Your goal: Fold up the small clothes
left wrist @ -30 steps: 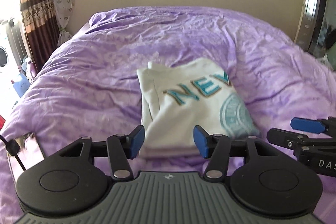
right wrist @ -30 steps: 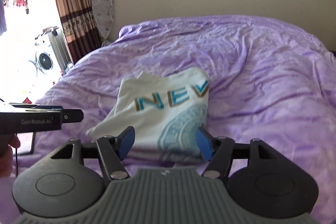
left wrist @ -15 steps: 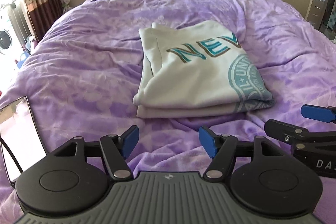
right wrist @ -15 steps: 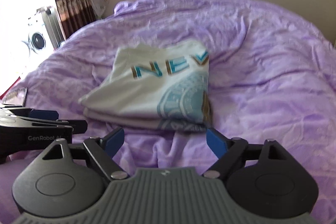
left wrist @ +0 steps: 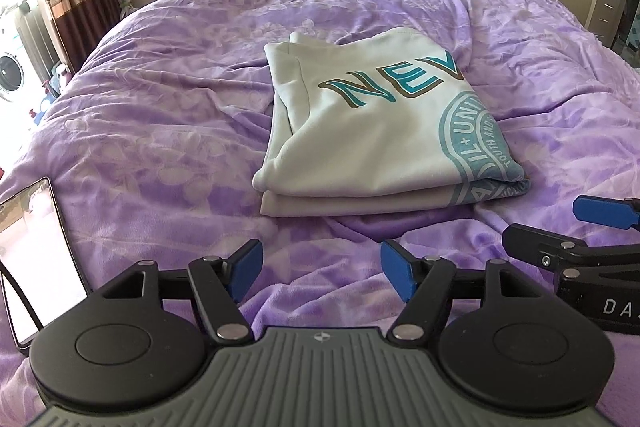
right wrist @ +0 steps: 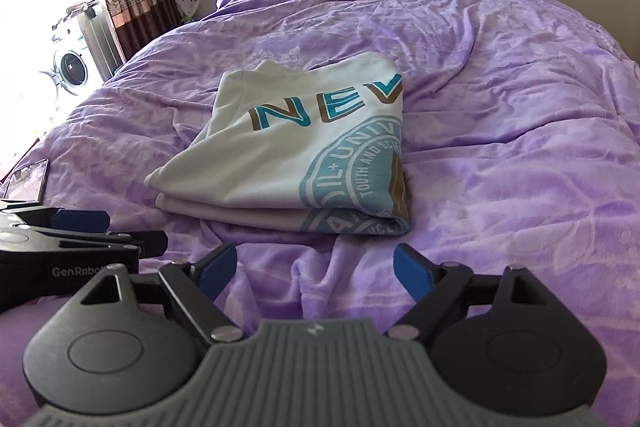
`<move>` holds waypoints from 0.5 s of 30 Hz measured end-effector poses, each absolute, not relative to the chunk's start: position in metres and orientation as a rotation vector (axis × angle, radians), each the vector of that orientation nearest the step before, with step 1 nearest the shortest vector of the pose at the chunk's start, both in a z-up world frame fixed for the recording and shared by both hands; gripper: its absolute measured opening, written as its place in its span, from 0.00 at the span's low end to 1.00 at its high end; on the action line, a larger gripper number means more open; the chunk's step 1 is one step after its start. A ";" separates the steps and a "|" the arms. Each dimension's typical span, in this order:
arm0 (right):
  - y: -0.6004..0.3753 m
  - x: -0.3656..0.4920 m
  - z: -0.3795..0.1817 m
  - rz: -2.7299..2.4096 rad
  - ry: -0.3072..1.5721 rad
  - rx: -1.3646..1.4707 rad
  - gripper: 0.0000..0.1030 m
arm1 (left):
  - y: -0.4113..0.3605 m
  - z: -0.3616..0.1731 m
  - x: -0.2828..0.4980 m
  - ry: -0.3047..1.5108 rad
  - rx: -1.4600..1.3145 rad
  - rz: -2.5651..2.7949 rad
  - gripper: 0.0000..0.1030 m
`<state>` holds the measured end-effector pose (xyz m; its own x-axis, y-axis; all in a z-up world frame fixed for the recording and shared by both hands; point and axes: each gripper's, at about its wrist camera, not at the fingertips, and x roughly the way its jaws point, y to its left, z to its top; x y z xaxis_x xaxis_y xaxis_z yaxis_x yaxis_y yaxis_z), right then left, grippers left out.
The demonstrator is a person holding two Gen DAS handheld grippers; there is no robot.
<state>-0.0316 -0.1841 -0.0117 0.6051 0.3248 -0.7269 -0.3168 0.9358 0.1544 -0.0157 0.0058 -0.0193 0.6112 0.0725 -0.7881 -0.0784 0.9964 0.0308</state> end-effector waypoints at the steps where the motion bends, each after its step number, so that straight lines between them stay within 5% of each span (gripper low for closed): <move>1: -0.184 -0.031 -0.012 0.372 0.843 0.011 0.79 | 0.006 -0.020 -0.014 0.910 -0.007 0.087 0.77; 15: -0.183 -0.031 -0.011 0.380 0.846 0.011 0.79 | 0.005 -0.019 -0.015 0.910 -0.006 0.088 0.77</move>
<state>-0.0308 -0.1834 -0.0106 0.6002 0.3323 -0.7276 -0.3238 0.9327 0.1589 -0.0146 0.0051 -0.0189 0.6104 0.0739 -0.7886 -0.0790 0.9964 0.0322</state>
